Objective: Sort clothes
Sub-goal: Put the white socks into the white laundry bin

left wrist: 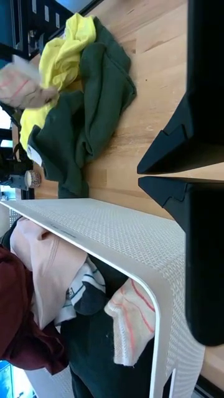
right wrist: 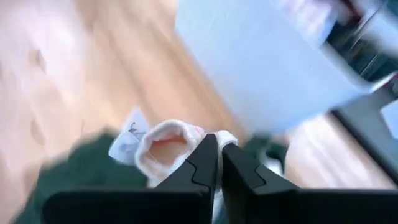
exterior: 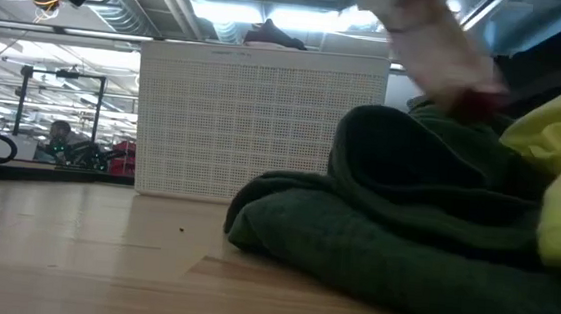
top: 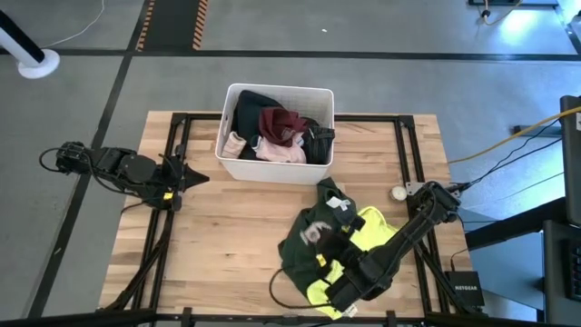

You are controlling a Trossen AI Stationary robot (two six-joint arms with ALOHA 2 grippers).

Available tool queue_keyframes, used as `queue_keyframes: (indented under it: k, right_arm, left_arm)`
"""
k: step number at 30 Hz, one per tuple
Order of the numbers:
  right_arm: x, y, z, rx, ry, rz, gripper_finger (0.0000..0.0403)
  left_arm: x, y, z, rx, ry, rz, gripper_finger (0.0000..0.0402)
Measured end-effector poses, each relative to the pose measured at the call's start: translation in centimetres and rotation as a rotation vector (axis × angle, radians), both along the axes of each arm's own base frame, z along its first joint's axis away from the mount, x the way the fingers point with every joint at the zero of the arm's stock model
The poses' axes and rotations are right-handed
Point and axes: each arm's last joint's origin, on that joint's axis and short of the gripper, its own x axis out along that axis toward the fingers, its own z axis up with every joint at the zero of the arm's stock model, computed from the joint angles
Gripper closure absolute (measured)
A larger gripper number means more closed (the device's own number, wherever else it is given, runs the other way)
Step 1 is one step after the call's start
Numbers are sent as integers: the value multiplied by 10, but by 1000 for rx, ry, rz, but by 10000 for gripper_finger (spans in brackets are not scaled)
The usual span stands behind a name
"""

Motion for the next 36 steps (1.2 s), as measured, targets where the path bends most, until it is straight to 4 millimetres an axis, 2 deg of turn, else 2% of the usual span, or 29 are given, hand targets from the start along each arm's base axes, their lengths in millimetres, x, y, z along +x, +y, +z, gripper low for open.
queue_keyframes:
  k: [5,10,17,23,29,36]
  right_arm:
    - [13,-15,23,-84,-152,-35,379]
    - [24,-32,50,-150,-214,-44,382]
    - [42,-70,87,-219,-255,-89,378]
    - [69,-104,104,-268,-275,-114,378]
    - [104,-138,121,-243,-309,-10,377]
    - [131,-181,150,-173,-541,156,377]
  left_arm:
    - [0,0,0,0,0,0,389]
    - [0,0,0,0,0,0,389]
    - [0,0,0,11,-1,-5,389]
    - [2,-1,4,136,-23,-63,389]
    - [2,-1,4,133,-25,-62,389]
    - [2,-1,4,127,-25,-59,389]
